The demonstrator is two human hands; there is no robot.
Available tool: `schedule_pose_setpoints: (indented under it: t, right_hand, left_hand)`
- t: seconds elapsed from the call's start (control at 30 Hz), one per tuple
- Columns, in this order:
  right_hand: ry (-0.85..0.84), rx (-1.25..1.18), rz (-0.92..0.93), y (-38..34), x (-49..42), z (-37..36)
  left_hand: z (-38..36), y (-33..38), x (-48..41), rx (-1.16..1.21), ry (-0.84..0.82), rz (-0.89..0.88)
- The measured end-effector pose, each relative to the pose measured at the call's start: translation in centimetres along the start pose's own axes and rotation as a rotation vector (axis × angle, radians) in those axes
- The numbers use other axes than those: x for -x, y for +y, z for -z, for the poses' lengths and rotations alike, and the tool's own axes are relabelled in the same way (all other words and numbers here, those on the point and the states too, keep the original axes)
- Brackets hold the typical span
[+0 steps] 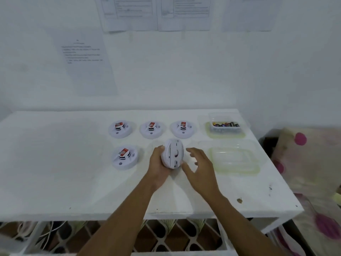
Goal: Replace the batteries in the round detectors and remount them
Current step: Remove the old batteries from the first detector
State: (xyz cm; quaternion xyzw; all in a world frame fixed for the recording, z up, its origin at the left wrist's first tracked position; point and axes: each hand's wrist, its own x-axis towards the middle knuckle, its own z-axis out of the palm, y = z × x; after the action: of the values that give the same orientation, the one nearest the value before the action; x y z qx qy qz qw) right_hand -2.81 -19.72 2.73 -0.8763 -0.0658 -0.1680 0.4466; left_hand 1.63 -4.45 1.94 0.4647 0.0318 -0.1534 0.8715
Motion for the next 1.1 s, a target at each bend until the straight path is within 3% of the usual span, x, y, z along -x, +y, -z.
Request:
schedule_pose_setpoints:
  t: [0.13, 0.4, 0.67, 0.87, 0.93, 1.1]
  right_hand:
    - [-0.04, 0.02, -0.001, -2.3, -1.7, -0.9]
    - [-0.006, 0.077, 0.025, -3.9, -2.0, -2.5]
    - [-0.057, 0.113, 0.091, -3.3, -2.6, -2.2]
    - [0.125, 0.085, 0.049, -0.8, -4.7, -0.2]
    - [0.077, 0.123, 0.009, 0.6, -5.2, 0.1]
    - [-0.254, 0.268, -0.041, 3.2, -5.3, -0.5]
  left_hand:
    - [-0.7, 0.9, 0.9, 0.207, -0.027, 0.142]
    - [-0.3, 1.4, 0.6, 0.24, 0.052, 0.155]
    - [0.7, 2.6, 0.1, 0.157, 0.021, 0.231]
    - [3.1, 3.5, -0.5, 0.248, -0.003, 0.236]
    - [3.9, 3.6, -0.8, 0.3, -0.005, 0.233]
    - [4.3, 3.6, -1.0, 0.324, -0.029, 0.25]
